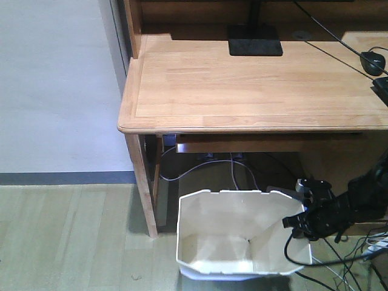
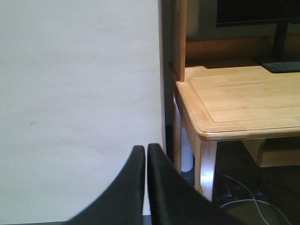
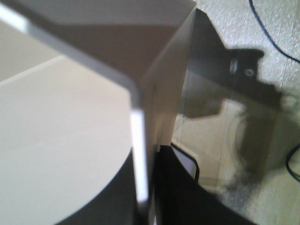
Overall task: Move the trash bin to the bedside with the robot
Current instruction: 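Grasp the bin rim with the right gripper and pull it out from under the desk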
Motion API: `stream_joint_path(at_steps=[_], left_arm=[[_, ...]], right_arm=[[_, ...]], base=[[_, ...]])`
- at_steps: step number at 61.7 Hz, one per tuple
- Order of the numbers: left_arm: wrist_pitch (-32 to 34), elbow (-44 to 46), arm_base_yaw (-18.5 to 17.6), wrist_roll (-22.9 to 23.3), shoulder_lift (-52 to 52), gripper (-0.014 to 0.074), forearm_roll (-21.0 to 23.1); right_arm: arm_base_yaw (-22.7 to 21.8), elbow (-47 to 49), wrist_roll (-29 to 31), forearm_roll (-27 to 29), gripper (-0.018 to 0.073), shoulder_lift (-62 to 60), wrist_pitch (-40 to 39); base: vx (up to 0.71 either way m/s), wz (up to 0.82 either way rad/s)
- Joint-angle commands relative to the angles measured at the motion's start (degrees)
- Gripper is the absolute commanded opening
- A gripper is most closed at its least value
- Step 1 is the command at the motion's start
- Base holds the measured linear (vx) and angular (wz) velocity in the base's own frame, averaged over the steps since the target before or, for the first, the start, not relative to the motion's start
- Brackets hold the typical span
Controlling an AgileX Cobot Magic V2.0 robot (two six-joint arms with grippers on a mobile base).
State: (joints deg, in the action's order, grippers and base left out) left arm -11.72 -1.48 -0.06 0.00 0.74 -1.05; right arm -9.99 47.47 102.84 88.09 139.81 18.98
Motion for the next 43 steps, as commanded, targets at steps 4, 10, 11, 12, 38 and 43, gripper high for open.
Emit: stream_joint_path(at_steps=[4, 10, 11, 12, 38, 43], left_arm=[[3.89, -1.08, -0.13, 0.00, 0.73, -0.0006, 0.23], [3.89, -1.08, -0.13, 0.00, 0.73, -0.0006, 0.23], [3.89, -1.08, -0.13, 0.00, 0.73, -0.0006, 0.23], [3.89, -1.08, -0.13, 0.00, 0.73, -0.0006, 0.23], [3.89, -1.08, -0.13, 0.00, 0.73, -0.0006, 0.23], [3.89, -1.08, -0.13, 0.00, 0.73, -0.0006, 0.23]], right_arm=[[-0.15, -6.35, 4.16, 5.80, -0.0005, -10.08, 11.02], [-0.15, -9.98, 6.15, 8.48, -0.0005, -14.67, 11.64], [-0.15, -10.42, 6.28, 8.87, -0.0005, -15.39, 11.81], [-0.15, -10.87, 6.36, 9.23, -0.0005, -16.45, 11.96], [-0.15, -13.53, 6.49, 8.34, -0.0005, -25.29, 13.44], [-0.15, -13.53, 5.93, 9.42, -0.0005, -25.29, 14.14]], base=[[0.00, 0.00], [0.00, 0.00], [0.00, 0.00], [0.00, 0.00], [0.00, 0.00], [0.00, 0.00]])
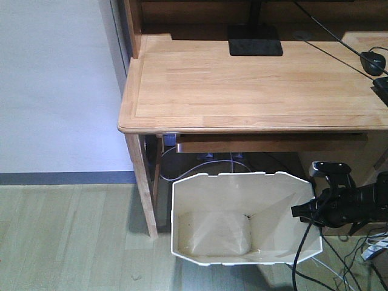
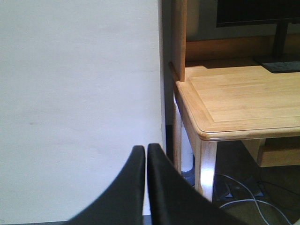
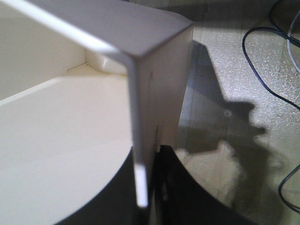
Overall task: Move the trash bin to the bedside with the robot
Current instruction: 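Grasp the bin rim with the right gripper and pull it out from under the desk, then drive the base away from the desk, holding the bin with the right gripper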
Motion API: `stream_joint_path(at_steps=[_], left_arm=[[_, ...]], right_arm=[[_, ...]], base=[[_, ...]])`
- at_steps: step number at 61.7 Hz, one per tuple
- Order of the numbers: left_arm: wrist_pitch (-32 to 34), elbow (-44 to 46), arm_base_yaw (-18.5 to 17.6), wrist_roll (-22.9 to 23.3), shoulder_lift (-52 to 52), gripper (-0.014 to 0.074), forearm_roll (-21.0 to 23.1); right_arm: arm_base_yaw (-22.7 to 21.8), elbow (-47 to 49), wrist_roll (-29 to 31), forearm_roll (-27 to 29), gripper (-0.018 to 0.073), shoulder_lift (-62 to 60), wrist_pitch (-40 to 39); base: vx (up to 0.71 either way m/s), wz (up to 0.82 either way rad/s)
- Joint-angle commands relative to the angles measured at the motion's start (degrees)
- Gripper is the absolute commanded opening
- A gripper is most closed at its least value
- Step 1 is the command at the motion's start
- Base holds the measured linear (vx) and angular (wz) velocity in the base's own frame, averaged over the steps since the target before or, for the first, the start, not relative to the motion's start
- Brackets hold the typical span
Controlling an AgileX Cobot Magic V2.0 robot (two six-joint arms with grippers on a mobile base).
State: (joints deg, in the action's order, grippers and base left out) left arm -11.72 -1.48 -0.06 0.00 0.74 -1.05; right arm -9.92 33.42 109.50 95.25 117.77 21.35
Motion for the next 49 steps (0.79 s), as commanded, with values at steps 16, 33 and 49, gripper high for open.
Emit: stream_joint_path(at_steps=[16, 33, 49], left_arm=[[3.89, -1.08, -0.13, 0.00, 0.73, -0.0006, 0.23], [3.89, -1.08, -0.13, 0.00, 0.73, -0.0006, 0.23], [3.89, -1.08, -0.13, 0.00, 0.73, -0.0006, 0.23]], right_arm=[[-0.22, 0.52, -0.86, 2.26, -0.0005, -3.25, 12.69], [-0.22, 0.52, -0.86, 2.26, -0.0005, -3.25, 12.76], [-0.22, 0.52, -0.86, 2.26, -0.0005, -3.25, 12.81]], base=[[0.00, 0.00], [0.00, 0.00], [-0.02, 0.09]])
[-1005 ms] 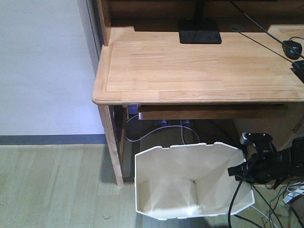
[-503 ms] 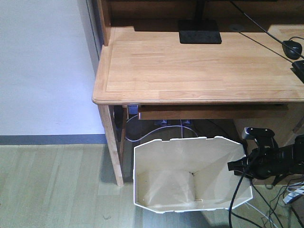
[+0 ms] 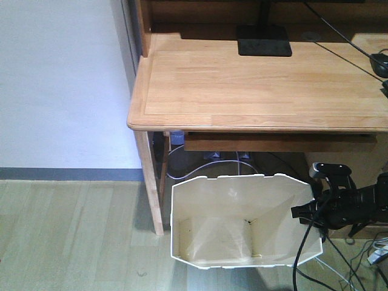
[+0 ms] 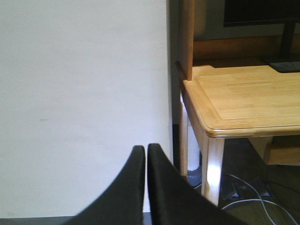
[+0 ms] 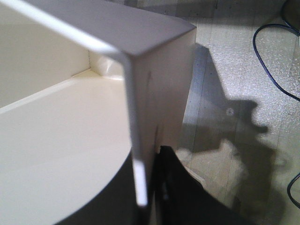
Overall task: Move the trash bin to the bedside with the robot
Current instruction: 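Drive the base away from the desk, holding the bin with the right gripper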
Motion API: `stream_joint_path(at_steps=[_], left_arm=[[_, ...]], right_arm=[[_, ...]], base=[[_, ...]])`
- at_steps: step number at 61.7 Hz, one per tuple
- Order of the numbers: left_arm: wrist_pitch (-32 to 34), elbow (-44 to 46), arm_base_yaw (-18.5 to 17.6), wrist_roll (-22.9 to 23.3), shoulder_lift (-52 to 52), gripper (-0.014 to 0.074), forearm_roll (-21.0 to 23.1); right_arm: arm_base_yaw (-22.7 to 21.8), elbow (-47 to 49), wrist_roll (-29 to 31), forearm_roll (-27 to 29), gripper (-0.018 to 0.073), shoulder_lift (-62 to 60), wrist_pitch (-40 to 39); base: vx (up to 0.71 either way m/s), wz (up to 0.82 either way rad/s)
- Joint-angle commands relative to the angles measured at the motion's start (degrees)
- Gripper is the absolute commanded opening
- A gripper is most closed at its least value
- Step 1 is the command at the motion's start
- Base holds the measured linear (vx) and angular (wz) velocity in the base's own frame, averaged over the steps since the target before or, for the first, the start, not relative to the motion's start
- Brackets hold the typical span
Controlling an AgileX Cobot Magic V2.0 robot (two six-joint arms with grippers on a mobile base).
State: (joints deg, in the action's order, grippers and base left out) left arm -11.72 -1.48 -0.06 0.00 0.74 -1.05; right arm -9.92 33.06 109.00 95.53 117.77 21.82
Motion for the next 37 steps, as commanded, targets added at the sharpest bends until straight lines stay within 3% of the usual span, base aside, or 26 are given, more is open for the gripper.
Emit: stream_joint_path(at_steps=[1, 37], left_arm=[[3.89, -1.08, -0.13, 0.00, 0.73, -0.0006, 0.23], [3.89, -1.08, -0.13, 0.00, 0.73, -0.0006, 0.23]], right_arm=[[-0.22, 0.88, -0.36, 1.98, -0.0005, -3.25, 12.33], [-0.22, 0.88, -0.36, 1.98, -0.0005, -3.19, 12.75]], base=[[-0.04, 0.15], [-0.07, 0.29]])
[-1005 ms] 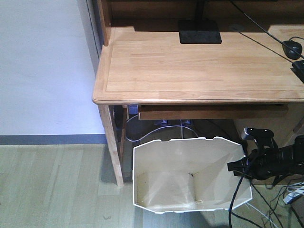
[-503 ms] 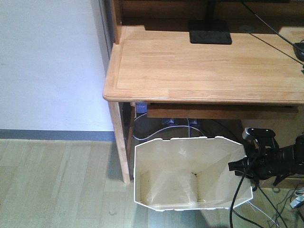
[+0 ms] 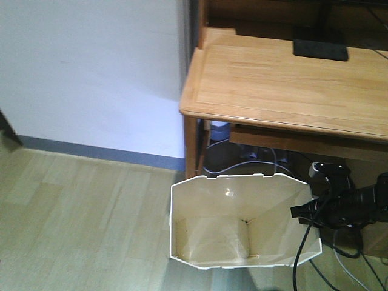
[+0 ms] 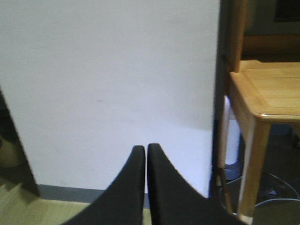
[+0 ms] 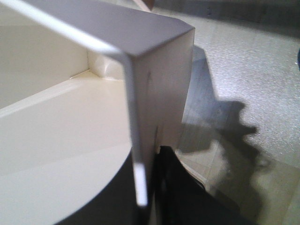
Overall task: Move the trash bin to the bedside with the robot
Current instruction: 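Drive the base away from the desk, holding the bin with the right gripper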
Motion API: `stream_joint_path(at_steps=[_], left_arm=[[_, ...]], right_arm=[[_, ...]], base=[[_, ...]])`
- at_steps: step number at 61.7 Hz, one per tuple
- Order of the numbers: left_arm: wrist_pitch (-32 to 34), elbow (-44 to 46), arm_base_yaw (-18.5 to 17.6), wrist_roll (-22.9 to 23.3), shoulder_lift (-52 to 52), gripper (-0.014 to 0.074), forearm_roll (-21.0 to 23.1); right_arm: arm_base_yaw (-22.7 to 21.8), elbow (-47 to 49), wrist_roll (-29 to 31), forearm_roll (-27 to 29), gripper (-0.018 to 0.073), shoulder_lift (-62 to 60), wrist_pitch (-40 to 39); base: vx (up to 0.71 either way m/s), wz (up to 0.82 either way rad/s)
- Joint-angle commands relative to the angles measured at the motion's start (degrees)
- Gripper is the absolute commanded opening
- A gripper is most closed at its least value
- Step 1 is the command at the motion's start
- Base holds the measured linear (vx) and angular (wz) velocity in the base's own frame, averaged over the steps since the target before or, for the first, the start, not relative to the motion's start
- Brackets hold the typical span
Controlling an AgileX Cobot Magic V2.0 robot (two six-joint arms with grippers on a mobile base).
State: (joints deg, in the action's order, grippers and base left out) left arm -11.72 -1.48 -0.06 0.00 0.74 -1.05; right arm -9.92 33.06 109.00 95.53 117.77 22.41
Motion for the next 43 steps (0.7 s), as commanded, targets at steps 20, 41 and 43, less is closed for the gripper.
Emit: stream_joint_path(at_steps=[20, 41, 43], left_arm=[[3.89, -1.08, -0.13, 0.00, 0.73, -0.0006, 0.23], [3.89, -1.08, -0.13, 0.00, 0.73, -0.0006, 0.23], [3.89, -1.08, -0.13, 0.00, 0.73, -0.0006, 0.23]], right_arm=[[-0.22, 0.88, -0.36, 1.98, -0.0005, -3.19, 12.16], [-0.22, 0.88, -0.36, 1.98, -0.0005, -3.19, 12.16], [-0.22, 0.88, -0.36, 1.98, -0.0005, -3.19, 12.16]], base=[[-0.11, 0.48], [-0.10, 0.50], [-0.07, 0.42]])
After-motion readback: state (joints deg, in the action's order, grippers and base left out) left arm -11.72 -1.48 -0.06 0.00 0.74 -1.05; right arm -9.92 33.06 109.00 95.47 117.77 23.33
